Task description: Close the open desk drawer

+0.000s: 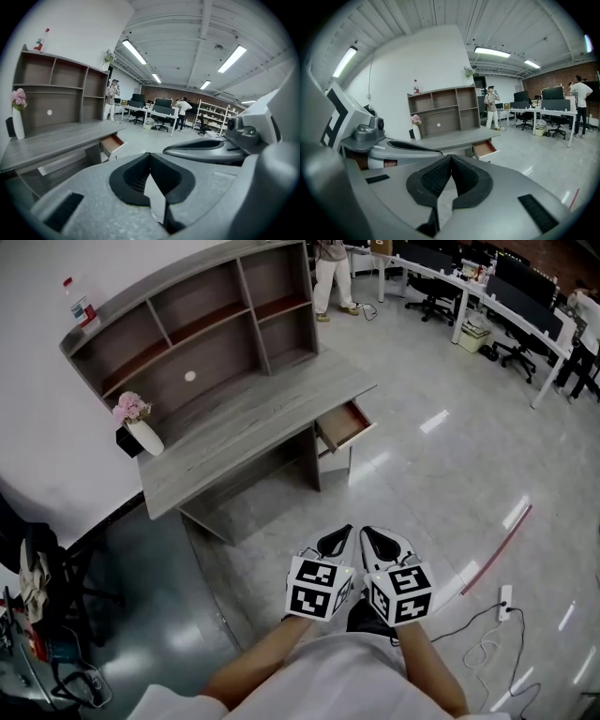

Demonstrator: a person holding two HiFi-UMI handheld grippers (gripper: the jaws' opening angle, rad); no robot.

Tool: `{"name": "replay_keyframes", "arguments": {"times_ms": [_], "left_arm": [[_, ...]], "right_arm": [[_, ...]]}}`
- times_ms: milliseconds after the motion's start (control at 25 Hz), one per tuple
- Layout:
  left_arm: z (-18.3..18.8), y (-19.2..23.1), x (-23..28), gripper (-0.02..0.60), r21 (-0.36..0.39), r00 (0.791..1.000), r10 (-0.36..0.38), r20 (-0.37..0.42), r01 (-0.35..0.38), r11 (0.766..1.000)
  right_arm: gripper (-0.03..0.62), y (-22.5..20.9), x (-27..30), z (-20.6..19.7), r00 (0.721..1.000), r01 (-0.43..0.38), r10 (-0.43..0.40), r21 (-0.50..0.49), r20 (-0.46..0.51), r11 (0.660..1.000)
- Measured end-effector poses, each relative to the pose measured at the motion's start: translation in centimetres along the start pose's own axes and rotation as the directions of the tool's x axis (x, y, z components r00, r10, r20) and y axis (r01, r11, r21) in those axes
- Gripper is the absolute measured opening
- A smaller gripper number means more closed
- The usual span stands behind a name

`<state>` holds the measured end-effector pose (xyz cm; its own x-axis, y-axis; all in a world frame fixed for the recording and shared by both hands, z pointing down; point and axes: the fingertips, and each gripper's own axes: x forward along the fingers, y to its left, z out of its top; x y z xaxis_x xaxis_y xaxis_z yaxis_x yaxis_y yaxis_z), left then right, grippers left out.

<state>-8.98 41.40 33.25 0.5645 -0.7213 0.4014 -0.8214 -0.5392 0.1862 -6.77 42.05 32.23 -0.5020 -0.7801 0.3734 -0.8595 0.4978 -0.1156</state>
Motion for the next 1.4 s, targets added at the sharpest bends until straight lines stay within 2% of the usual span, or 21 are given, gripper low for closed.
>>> {"name": "replay_keyframes", "arguments": {"times_ms": [400,680,1040,1400], "left_arm": [[5.0,0.9,10.0,0.002,-0.005,0.999,0.041,-0.018,-0.041,0.999],[7.8,0.8,15.7,0.003,0.007,0.994,0.102,-0.030,-0.102,0.995],[9.3,2.1,17.5,0.003,0.011,0.981,0.191,-0.039,-0.190,0.982],[9.5,2.8,19.7,0.002,0.026,0.981,0.188,-0.057,-0.187,0.982]], "right_arm": [[0.000,-9.6,4.9,3.6,0.999,-0.037,0.037,-0.010,-0.008,0.999],[0.000,-15.6,7.3,5.1,0.996,-0.090,0.090,0.003,-0.006,0.996],[0.000,-17.1,9.8,6.6,0.984,-0.178,0.178,-0.006,0.006,0.984],[0.000,-18.9,11.3,6.6,0.984,-0.176,0.176,0.010,0.005,0.984]]}}
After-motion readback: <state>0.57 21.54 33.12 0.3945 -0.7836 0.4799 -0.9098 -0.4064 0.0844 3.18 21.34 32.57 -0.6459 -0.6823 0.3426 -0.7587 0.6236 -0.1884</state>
